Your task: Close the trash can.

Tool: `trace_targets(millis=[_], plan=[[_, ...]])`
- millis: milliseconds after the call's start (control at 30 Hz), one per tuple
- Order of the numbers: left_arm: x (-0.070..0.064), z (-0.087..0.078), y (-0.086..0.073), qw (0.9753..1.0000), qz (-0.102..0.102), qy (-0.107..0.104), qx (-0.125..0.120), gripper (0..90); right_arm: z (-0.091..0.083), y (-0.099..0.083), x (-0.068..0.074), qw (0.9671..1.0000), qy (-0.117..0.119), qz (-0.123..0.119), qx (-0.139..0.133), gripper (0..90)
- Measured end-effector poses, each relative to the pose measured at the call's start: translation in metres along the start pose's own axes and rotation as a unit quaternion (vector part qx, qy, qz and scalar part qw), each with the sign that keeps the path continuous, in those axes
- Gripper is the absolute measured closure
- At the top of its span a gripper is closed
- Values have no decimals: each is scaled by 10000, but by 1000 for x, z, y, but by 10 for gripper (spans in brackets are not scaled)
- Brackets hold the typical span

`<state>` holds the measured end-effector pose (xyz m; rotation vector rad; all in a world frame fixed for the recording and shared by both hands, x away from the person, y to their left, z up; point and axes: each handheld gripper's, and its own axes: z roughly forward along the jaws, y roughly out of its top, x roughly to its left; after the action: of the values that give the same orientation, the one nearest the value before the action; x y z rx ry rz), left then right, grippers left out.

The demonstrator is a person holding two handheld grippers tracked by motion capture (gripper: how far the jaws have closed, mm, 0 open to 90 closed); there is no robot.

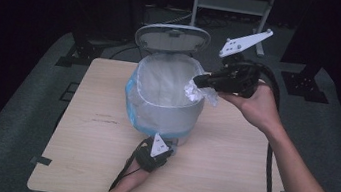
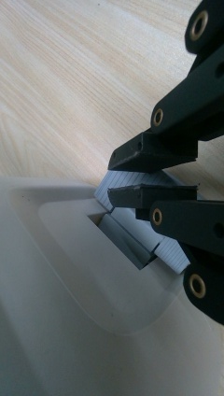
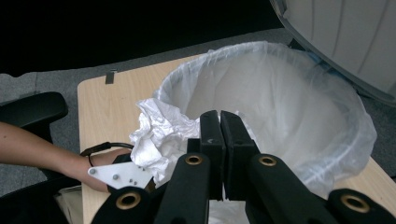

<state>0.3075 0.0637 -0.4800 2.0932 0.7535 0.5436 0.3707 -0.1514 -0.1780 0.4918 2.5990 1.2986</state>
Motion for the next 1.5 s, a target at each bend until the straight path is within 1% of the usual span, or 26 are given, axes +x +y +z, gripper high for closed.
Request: trace_targets(millis=[133,300,367,600,800,833,900,967,1100,1200,1267,1367,1500], plan=[[0,0,0,10000,-6,2,0,810,10,11,-1,10000,-11,-70,52,880],[0,0,0,10000,-8,-1,1,809,18,18,-1,9999,-27,-92,69,879],[0,0,0,10000,-10,-4,-1,809,23,20,-1,9999,-19,-110,67,879],[1,0,0,10000,-27,-8,-5,809,38,26,-1,9997,-27,-146,195,878],[1,0,0,10000,-24,-9,-8,809,50,30,-3,9996,-106,-152,220,872],[0,0,0,10000,-24,-10,-6,809,56,31,-2,9995,-142,-150,246,857],[1,0,0,10000,-28,-14,-7,809,59,32,-2,9993,-183,-155,279,851],[1,0,0,10000,-43,-28,-26,809,64,33,0,9992,-179,-188,304,795],[1,0,0,10000,-40,-28,-24,808,66,32,1,9992,-169,-192,308,782],[1,0,0,10000,-35,-21,-13,808,63,29,1,9993,-132,-198,286,775],[1,0,0,10000,-29,-22,-8,808,60,27,1,9993,-114,-176,314,766],[1,0,0,10000,-33,-23,-13,808,54,23,0,9995,-93,-148,262,751],[3,0,0,9999,-76,-82,-26,805,46,16,-2,9997,-45,-98,207,727]])
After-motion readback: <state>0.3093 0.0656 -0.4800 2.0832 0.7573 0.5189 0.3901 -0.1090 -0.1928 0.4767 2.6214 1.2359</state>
